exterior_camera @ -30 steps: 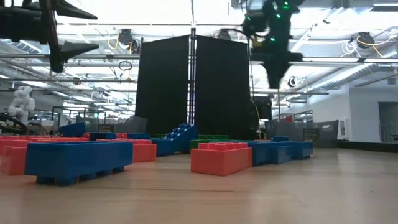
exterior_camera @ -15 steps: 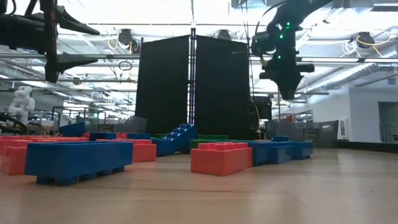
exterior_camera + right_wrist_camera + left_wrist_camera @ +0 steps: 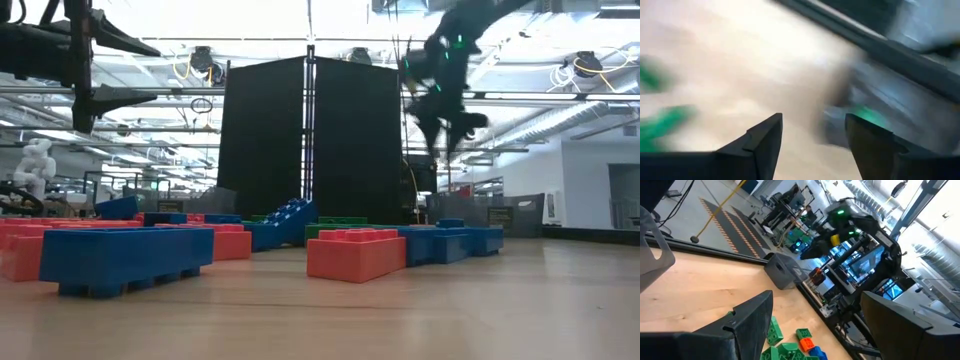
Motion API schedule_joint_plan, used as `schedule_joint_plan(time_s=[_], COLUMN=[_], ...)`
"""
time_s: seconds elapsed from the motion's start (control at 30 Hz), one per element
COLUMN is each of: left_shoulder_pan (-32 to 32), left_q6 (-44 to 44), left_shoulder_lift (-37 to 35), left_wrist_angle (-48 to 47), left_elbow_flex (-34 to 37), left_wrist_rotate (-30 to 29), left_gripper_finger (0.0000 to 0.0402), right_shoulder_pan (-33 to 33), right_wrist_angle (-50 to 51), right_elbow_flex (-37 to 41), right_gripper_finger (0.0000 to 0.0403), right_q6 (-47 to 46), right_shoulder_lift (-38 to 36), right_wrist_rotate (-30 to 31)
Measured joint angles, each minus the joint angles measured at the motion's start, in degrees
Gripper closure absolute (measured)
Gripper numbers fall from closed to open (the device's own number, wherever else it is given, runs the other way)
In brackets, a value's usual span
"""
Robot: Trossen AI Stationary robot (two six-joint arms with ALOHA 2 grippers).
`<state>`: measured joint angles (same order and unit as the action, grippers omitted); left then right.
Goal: Sort blocks
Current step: Put the green game piece into the top right black bin
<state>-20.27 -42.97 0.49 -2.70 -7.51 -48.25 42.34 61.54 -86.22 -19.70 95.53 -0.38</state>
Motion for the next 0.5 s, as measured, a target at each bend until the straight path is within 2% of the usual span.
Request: schedule_joint_plan(time_s=[0.07, 0.17, 0.33, 0.5], left_shoulder_pan=[0.0, 0.0, 0.0, 0.0], left_q6=[0.3, 0.3, -0.2, -0.3], left_shoulder_lift=[0.0, 0.0, 0.0, 0.0], left_wrist_angle=[-0.2, -1.5, -2.2, -2.4], left_elbow_flex=[0.0, 0.0, 0.0, 0.0], left_wrist_rotate=[0.0, 0.0, 0.0, 0.3], left_gripper_finger=[0.0098, 0.0098, 0.0098, 0.0098], right_shoulder_pan=[-3.7, -10.4, -20.3, -23.2], right_wrist_angle=[-5.0, -14.8, -29.1, -34.0], right_elbow_flex=[-0.5, -0.6, -0.7, -2.8], right_gripper_finger=[0.0198, 0.0201, 0.0201, 0.0187], right_q6=[0.0, 1.8, 11.4, 15.4], right_shoulder_lift=[-0.4, -0.4, 4.7, 11.5], right_wrist_rotate=[-4.7, -8.4, -5.1, -4.4])
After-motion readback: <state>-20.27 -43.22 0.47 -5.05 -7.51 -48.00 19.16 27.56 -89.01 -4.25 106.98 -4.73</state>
